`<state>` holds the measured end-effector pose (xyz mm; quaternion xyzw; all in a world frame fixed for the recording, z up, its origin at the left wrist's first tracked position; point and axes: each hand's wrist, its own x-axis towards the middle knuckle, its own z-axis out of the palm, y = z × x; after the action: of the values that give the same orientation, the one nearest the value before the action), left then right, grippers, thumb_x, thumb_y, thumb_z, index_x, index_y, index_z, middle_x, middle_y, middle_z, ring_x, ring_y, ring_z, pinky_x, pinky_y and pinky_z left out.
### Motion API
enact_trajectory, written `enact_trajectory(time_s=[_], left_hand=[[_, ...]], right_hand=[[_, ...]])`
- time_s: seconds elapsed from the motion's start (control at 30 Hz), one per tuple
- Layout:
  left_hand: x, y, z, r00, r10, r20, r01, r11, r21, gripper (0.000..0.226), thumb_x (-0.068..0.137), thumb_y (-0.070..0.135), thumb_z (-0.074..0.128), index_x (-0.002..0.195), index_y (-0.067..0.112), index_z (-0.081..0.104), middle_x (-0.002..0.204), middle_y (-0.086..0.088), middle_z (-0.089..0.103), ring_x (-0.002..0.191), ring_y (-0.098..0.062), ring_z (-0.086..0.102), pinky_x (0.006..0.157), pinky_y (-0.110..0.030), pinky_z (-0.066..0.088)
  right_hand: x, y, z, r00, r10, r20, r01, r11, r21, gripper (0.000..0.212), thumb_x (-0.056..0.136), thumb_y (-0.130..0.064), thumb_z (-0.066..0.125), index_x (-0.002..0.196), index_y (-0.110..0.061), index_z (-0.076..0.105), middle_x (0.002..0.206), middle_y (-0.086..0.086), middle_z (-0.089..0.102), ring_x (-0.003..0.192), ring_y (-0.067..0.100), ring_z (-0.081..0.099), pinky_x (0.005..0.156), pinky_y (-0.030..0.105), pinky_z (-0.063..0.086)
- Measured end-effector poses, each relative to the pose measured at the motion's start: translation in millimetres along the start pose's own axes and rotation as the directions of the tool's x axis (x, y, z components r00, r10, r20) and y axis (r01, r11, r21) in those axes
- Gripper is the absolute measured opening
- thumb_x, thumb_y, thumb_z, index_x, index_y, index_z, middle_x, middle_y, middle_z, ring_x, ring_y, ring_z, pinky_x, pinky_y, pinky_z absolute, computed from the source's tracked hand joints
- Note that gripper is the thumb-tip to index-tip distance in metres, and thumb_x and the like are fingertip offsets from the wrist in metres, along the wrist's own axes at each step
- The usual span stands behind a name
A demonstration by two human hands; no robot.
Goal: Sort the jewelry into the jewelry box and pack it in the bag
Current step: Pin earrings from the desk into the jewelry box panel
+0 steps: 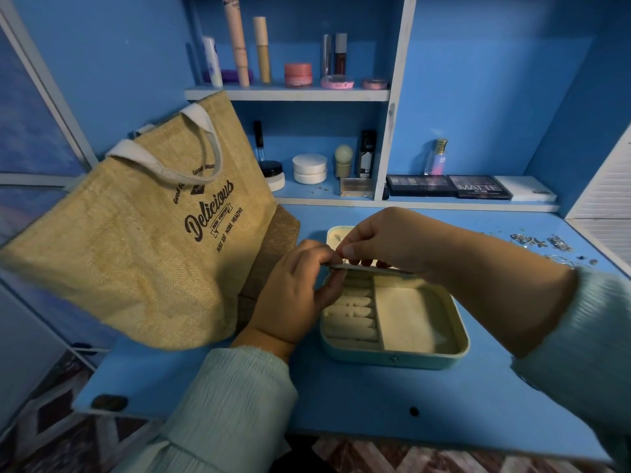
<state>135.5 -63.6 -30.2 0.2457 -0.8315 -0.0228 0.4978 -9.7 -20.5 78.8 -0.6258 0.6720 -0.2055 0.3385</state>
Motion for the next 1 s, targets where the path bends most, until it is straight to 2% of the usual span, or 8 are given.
enact_trajectory(time_s=[0.2, 0.33, 0.5, 0.67, 0.8, 1.0], left_hand=[[-0.2, -0.6, 0.6, 1.0, 0.005, -0.008, -0.005, 1.0, -0.022, 0.016, 0.083, 0.02, 0.053, 0.096, 0.016, 0.045, 0.087, -0.012, 0.06, 0.086, -0.01, 0.05, 0.078, -0.014, 0.038], [-0.3, -1.3, 1.1, 1.0, 0.012, -0.009, -0.012, 1.0, -0.007, 0.015, 0.084, 0.02, 0.053, 0.096, 0.016, 0.044, 0.087, -0.012, 0.06, 0.086, -0.009, 0.049, 0.08, -0.011, 0.036], [0.3, -2.5, 2.3, 1.0, 0.017, -0.011, -0.017, 1.0, 0.01, 0.015, 0.084, 0.02, 0.052, 0.096, 0.016, 0.044, 0.087, -0.013, 0.06, 0.085, -0.008, 0.049, 0.082, -0.006, 0.034], [0.0, -3.8, 2.7, 0.999, 0.027, -0.027, -0.026, 0.999, 0.031, 0.016, 0.083, 0.021, 0.052, 0.096, 0.016, 0.044, 0.088, -0.016, 0.059, 0.085, -0.01, 0.048, 0.079, -0.013, 0.037], [-0.3, -4.1, 3.9, 0.999, 0.025, -0.039, -0.023, 0.998, 0.06, 0.016, 0.083, 0.023, 0.052, 0.095, 0.016, 0.044, 0.088, -0.016, 0.06, 0.085, -0.011, 0.048, 0.078, -0.018, 0.039], [0.1, -2.7, 4.4, 0.997, 0.039, -0.07, -0.032, 0.995, 0.095, 0.016, 0.083, 0.023, 0.052, 0.094, 0.016, 0.044, 0.087, -0.016, 0.061, 0.085, -0.011, 0.048, 0.078, -0.018, 0.039]], right_hand=[[0.1, 1.3, -1.2, 0.999, -0.039, 0.019, 0.04, 0.998, -0.041, 0.01, 0.086, -0.026, 0.063, 0.079, -0.028, 0.069, 0.072, -0.009, 0.06, 0.064, 0.006, 0.047, 0.053, 0.019, 0.036], [0.6, 1.4, -5.0, 0.994, -0.077, 0.078, 0.085, 0.991, -0.102, 0.008, 0.087, -0.026, 0.061, 0.086, -0.027, 0.069, 0.072, -0.011, 0.058, 0.065, 0.004, 0.047, 0.055, 0.019, 0.033], [9.3, 0.6, -11.4, 0.979, -0.112, 0.168, 0.135, 0.982, -0.134, 0.009, 0.088, -0.017, 0.059, 0.085, -0.023, 0.066, 0.08, -0.006, 0.064, 0.073, 0.009, 0.056, 0.068, 0.019, 0.046], [15.0, -5.8, -14.7, 0.961, -0.115, 0.253, 0.174, 0.96, -0.222, 0.009, 0.09, -0.016, 0.057, 0.088, -0.019, 0.065, 0.077, -0.008, 0.061, 0.067, 0.002, 0.054, 0.056, 0.01, 0.042], [20.1, -9.9, -16.5, 0.949, -0.092, 0.303, 0.173, 0.952, -0.253, 0.009, 0.09, -0.015, 0.057, 0.088, -0.017, 0.066, 0.078, -0.005, 0.063, 0.067, 0.004, 0.055, 0.056, 0.011, 0.044], [21.5, -9.7, -18.3, 0.947, -0.122, 0.296, 0.204, 0.943, -0.262, 0.01, 0.089, -0.012, 0.058, 0.087, -0.018, 0.066, 0.079, -0.004, 0.064, 0.066, 0.005, 0.058, 0.061, 0.012, 0.047]])
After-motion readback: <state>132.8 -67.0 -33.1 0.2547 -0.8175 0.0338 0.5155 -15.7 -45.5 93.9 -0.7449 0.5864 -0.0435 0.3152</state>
